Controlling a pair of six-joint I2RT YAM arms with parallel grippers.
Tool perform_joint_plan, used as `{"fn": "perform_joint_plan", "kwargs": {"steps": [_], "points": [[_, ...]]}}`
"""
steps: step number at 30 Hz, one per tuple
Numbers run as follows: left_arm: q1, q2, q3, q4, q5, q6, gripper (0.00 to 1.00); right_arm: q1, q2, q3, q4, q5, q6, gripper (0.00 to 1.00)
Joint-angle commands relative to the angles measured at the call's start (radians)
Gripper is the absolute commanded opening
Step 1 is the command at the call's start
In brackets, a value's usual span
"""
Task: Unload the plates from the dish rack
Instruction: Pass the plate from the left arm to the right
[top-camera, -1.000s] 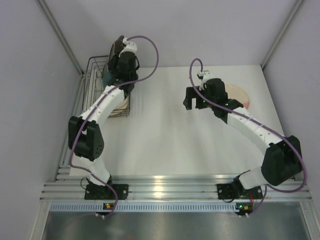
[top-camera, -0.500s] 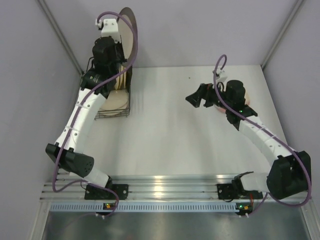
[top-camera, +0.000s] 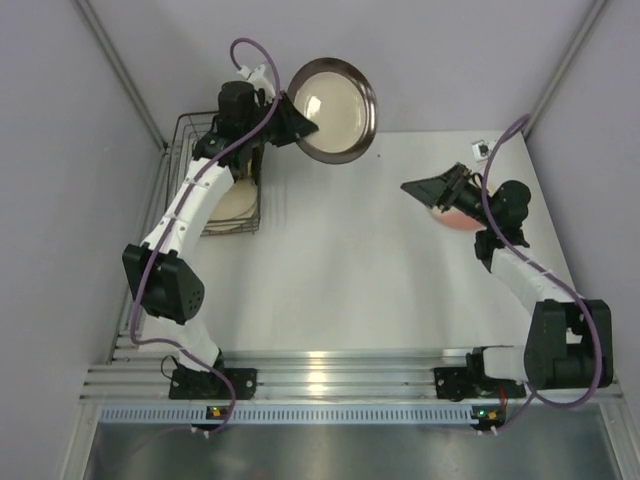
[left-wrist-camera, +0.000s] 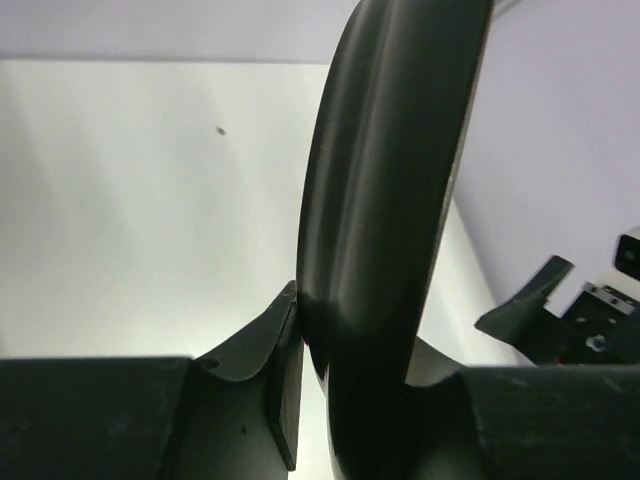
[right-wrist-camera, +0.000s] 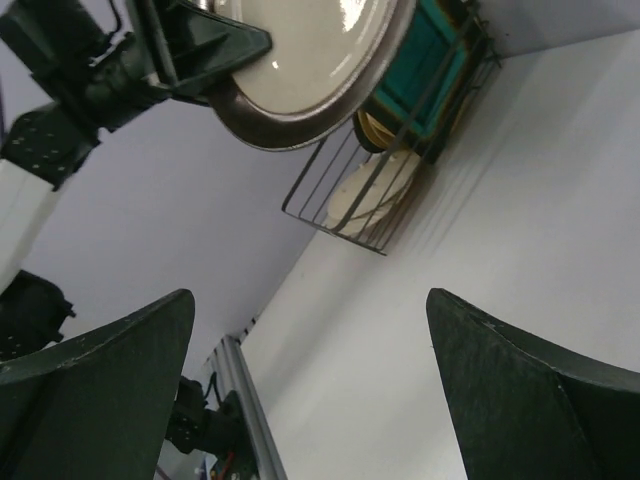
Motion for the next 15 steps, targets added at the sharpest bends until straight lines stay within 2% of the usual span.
{"fn": "perform_joint_plan", "kwargs": {"steps": [1, 2, 6, 9, 12, 15], "points": [[0.007, -0.016, -0.025, 0.353, 0.25, -0.225, 0.0, -0.023, 0.054, -0.026, 0.326, -0.082, 0.197, 1.0], [0.007, -0.016, -0.045, 0.387, 0.268, -0.247, 0.0, -0.022, 0.068, -0.035, 0.41, -0.091, 0.256, 1.0], [0.004, -0.049, -0.15, 0.456, 0.31, -0.281, 0.0, -0.022, 0.157, -0.04, 0.565, -0.111, 0.372, 0.99], [-0.009, -0.086, -0.228, 0.465, 0.333, -0.255, 0.0, -0.022, 0.206, -0.032, 0.601, -0.116, 0.403, 1.0], [-0.025, -0.114, -0.291, 0.47, 0.357, -0.227, 0.0, -0.012, 0.231, -0.02, 0.583, -0.122, 0.392, 0.99], [-0.05, -0.142, -0.357, 0.507, 0.386, -0.221, 0.0, 0.0, 0.231, -0.011, 0.46, -0.117, 0.314, 0.98]]}}
